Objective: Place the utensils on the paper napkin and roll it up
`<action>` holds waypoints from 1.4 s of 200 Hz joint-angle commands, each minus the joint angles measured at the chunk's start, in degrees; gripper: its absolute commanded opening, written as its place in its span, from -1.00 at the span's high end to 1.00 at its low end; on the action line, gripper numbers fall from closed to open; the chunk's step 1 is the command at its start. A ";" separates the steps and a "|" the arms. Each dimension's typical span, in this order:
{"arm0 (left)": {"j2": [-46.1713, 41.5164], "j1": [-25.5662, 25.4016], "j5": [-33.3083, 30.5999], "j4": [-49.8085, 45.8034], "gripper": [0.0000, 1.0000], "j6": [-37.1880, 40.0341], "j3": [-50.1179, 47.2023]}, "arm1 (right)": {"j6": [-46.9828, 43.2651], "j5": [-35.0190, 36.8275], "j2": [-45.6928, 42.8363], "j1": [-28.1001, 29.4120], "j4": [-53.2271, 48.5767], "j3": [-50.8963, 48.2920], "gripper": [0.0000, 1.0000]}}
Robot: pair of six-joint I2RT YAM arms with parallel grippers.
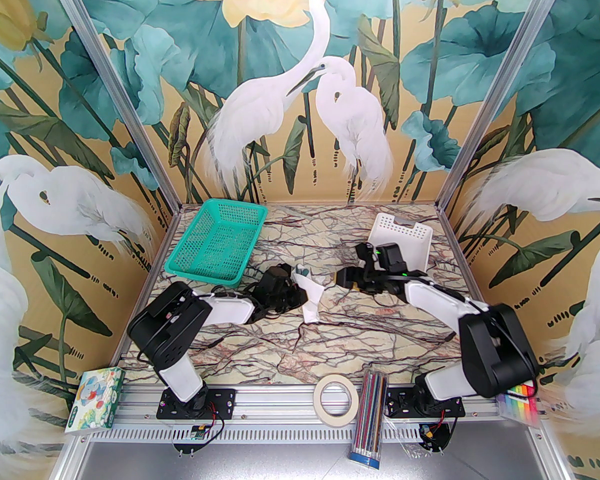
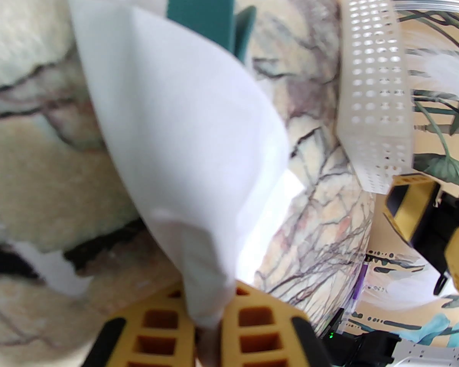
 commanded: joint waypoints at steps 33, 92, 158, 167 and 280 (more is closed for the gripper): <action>-8.18 0.75 -0.94 10.54 1.00 9.09 -5.19 | -7.53 3.46 -12.07 -7.18 -3.65 -5.30 -0.98; -16.36 1.79 2.55 18.61 1.00 15.86 -9.13 | -2.50 -6.08 -20.11 -10.29 7.52 -8.53 -0.98; -27.17 1.85 10.95 20.00 1.00 23.52 -6.27 | -7.99 -15.35 -23.89 -7.24 7.01 -3.18 -0.98; -28.36 1.91 12.08 19.72 1.00 24.37 -5.47 | -9.37 -15.03 -23.90 -5.39 6.11 -1.82 -0.98; -32.82 1.71 14.81 21.94 1.00 20.58 0.67 | -11.18 -1.40 -17.16 18.40 19.02 5.26 -0.77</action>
